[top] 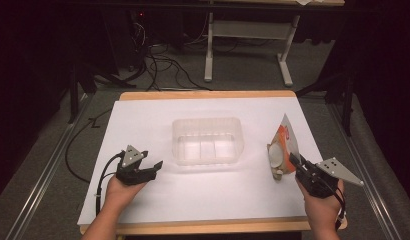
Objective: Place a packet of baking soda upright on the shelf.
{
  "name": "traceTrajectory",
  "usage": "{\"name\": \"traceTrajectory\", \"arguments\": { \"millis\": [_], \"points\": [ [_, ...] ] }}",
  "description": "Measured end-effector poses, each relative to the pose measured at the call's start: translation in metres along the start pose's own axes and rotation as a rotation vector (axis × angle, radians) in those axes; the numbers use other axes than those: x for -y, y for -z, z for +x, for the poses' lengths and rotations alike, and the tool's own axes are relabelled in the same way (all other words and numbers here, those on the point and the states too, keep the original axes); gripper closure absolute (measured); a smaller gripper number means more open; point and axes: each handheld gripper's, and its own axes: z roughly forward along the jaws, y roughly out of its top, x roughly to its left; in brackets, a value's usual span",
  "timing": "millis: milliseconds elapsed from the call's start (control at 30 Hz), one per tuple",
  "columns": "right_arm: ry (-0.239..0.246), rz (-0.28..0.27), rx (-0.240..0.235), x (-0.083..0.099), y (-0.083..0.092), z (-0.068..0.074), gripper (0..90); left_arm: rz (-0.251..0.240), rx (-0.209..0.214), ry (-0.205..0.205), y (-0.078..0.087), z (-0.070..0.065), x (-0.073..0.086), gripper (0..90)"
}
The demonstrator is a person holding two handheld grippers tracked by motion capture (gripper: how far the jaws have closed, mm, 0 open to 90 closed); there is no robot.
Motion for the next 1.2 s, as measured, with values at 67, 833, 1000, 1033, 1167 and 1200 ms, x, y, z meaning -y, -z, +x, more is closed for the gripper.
{"name": "traceTrajectory", "arguments": {
  "millis": [67,833,1000,1033,1167,1200],
  "points": [
    [-0.005,0.001,-0.001,0.001,-0.001,-0.001,77.9,-0.006,0.007,-0.003,0.000,-0.001,0.000,32.8],
    [-0.005,0.012,0.063,0.009,-0.022,-0.001,78.9,0.000,0.015,-0.034,0.001,-0.007,-0.002,32.7],
    [-0.013,0.003,0.055,0.008,-0.023,-0.001,82.9,0.002,0.014,-0.032,-0.001,-0.006,-0.001,32.7],
    [-0.012,0.003,0.056,0.007,-0.023,-0.001,84.5,0.000,0.015,-0.031,-0.001,-0.006,-0.002,32.7],
    [-0.003,0.017,0.063,0.004,-0.024,-0.001,90.0,-0.002,0.013,-0.036,0.000,-0.006,-0.002,32.7],
    [0.000,0.021,0.066,0.003,-0.024,0.000,90.0,-0.004,0.014,-0.035,0.000,-0.006,-0.002,32.7]
  ]
}}
